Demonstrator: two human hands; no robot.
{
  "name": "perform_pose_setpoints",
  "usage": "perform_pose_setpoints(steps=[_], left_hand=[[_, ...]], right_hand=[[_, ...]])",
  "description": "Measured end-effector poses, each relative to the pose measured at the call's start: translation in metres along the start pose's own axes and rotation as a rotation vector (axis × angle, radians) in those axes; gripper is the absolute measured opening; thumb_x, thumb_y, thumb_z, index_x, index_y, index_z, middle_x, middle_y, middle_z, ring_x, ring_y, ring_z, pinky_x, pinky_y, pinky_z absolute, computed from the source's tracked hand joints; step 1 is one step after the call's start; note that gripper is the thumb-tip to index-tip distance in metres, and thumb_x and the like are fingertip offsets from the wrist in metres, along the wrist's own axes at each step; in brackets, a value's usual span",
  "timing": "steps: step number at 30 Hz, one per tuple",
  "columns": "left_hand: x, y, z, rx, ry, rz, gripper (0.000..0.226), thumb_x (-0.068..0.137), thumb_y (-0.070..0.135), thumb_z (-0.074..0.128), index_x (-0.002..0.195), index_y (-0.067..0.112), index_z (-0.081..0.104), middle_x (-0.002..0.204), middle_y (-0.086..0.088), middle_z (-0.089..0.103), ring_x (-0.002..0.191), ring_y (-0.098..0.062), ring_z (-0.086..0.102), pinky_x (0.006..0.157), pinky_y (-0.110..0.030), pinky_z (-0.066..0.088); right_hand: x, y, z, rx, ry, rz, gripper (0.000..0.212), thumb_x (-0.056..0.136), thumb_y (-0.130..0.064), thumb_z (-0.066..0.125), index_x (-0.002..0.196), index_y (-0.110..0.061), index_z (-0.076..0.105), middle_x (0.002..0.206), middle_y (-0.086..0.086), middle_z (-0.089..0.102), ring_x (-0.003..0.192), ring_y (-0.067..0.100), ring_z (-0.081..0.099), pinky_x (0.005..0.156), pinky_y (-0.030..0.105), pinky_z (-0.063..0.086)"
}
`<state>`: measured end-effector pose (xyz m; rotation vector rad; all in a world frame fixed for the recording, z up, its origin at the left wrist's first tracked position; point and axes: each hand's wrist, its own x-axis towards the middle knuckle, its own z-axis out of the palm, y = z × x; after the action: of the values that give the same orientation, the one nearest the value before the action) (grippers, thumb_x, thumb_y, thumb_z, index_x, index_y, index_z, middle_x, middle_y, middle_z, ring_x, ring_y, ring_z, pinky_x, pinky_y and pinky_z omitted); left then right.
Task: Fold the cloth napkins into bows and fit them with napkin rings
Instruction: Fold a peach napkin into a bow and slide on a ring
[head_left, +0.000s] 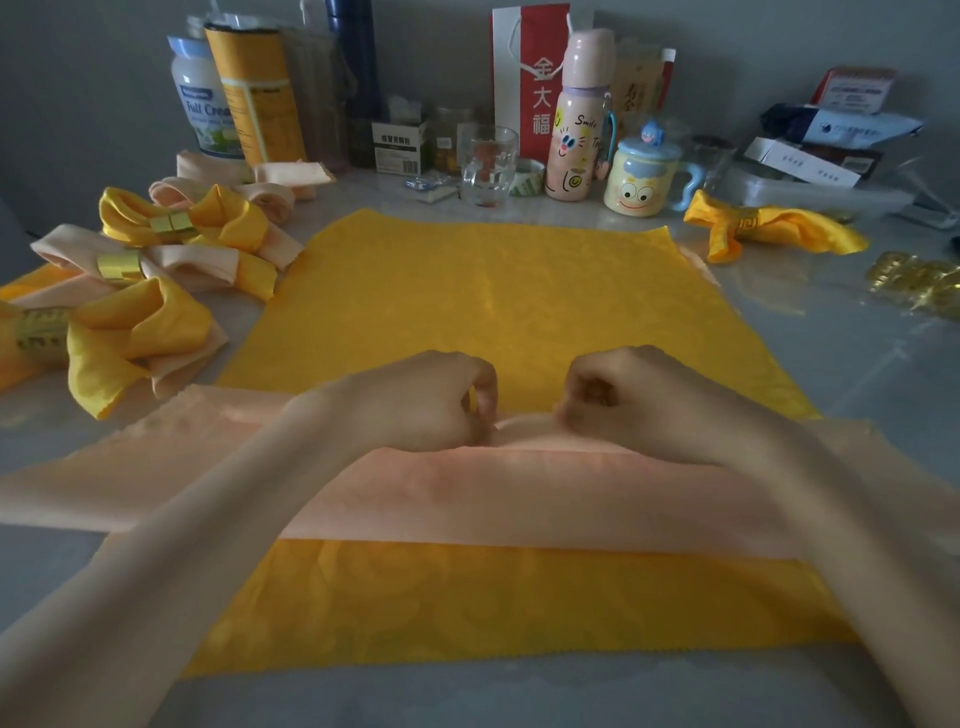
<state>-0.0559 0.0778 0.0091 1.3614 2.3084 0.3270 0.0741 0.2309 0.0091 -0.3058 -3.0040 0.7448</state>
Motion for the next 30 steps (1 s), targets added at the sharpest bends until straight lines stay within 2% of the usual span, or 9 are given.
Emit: perform_pose_setpoints(steps=[2,6,10,16,20,23,25,27,30], left_hand=[[0.001,0.002,0.001,-0.003,0.016,-0.008,0.010,0.089,0.029,0.060,0.095,0.024,0.055,0.075,0.009,0.053,0.065,-0.007,0.051,0.051,-0.021,0.034],[0.001,0.002,0.002,-0.034,0.043,-0.058,0.029,0.085,0.037,0.065,0.103,0.026,0.046,0.086,0.008,0.051,0.073,-0.007,0.049,0.057,-0.023,0.039],[0.001,0.000,0.002,-0.005,0.048,-0.055,0.029,0.084,0.040,0.065,0.104,0.023,0.055,0.102,0.004,0.054,0.087,-0.014,0.054,0.071,-0.030,0.046],[0.000,-0.001,0.002,0.033,0.061,0.014,0.022,0.086,0.041,0.062,0.095,0.025,0.050,0.087,0.015,0.043,0.086,-0.012,0.047,0.070,-0.025,0.038],[0.001,-0.002,0.002,0.047,0.118,0.022,0.021,0.087,0.039,0.061,0.097,0.023,0.051,0.097,0.007,0.050,0.090,-0.016,0.051,0.074,-0.027,0.043],[0.003,-0.003,0.005,0.076,0.286,0.056,0.012,0.088,0.030,0.059,0.093,0.022,0.051,0.100,0.002,0.055,0.092,-0.020,0.056,0.078,-0.034,0.049],[0.004,-0.002,0.009,0.116,0.399,0.094,0.011,0.087,0.026,0.057,0.088,0.022,0.046,0.095,0.004,0.050,0.092,-0.019,0.054,0.077,-0.032,0.046],[0.005,-0.002,0.011,0.163,0.458,0.121,0.014,0.087,0.030,0.058,0.087,0.023,0.045,0.091,0.006,0.045,0.093,-0.018,0.051,0.074,-0.027,0.038],[0.003,-0.001,0.009,0.172,0.401,0.086,0.024,0.082,0.044,0.063,0.086,0.024,0.050,0.086,0.008,0.045,0.087,-0.014,0.048,0.070,-0.026,0.037]], right_hand=[[0.002,-0.003,0.009,0.035,0.056,-0.021,0.012,0.089,-0.024,0.060,0.082,-0.015,0.062,0.074,-0.002,0.056,0.065,0.009,0.049,0.059,0.023,0.039],[0.003,-0.002,0.006,0.099,-0.046,0.001,0.005,0.088,-0.025,0.062,0.090,-0.021,0.064,0.080,-0.005,0.056,0.066,-0.002,0.048,0.062,0.016,0.040],[-0.001,0.008,-0.009,0.075,-0.162,0.046,0.015,0.083,-0.029,0.069,0.097,-0.026,0.064,0.088,-0.007,0.059,0.070,-0.001,0.049,0.064,0.014,0.040],[-0.003,0.014,-0.014,0.011,-0.188,0.087,0.019,0.079,-0.027,0.072,0.096,-0.024,0.064,0.089,-0.007,0.063,0.079,0.004,0.057,0.072,0.023,0.046],[-0.001,0.010,-0.010,0.001,-0.031,0.034,0.012,0.078,-0.015,0.069,0.086,-0.021,0.063,0.079,-0.006,0.063,0.070,0.005,0.056,0.061,0.020,0.045],[0.005,0.010,-0.001,-0.070,0.137,0.007,0.012,0.078,-0.008,0.063,0.084,-0.018,0.060,0.081,-0.006,0.059,0.071,0.006,0.052,0.063,0.019,0.041],[0.010,0.014,0.006,-0.125,0.234,-0.035,0.014,0.076,-0.005,0.061,0.082,-0.016,0.057,0.084,-0.003,0.055,0.075,0.011,0.049,0.064,0.020,0.038],[0.012,0.017,0.011,-0.163,0.268,-0.068,0.016,0.075,-0.004,0.060,0.081,-0.017,0.053,0.084,-0.003,0.051,0.080,0.012,0.046,0.065,0.018,0.036],[0.012,0.017,0.010,-0.139,0.229,-0.090,0.020,0.073,-0.001,0.059,0.078,-0.019,0.050,0.083,-0.006,0.049,0.076,0.006,0.043,0.064,0.012,0.034]])
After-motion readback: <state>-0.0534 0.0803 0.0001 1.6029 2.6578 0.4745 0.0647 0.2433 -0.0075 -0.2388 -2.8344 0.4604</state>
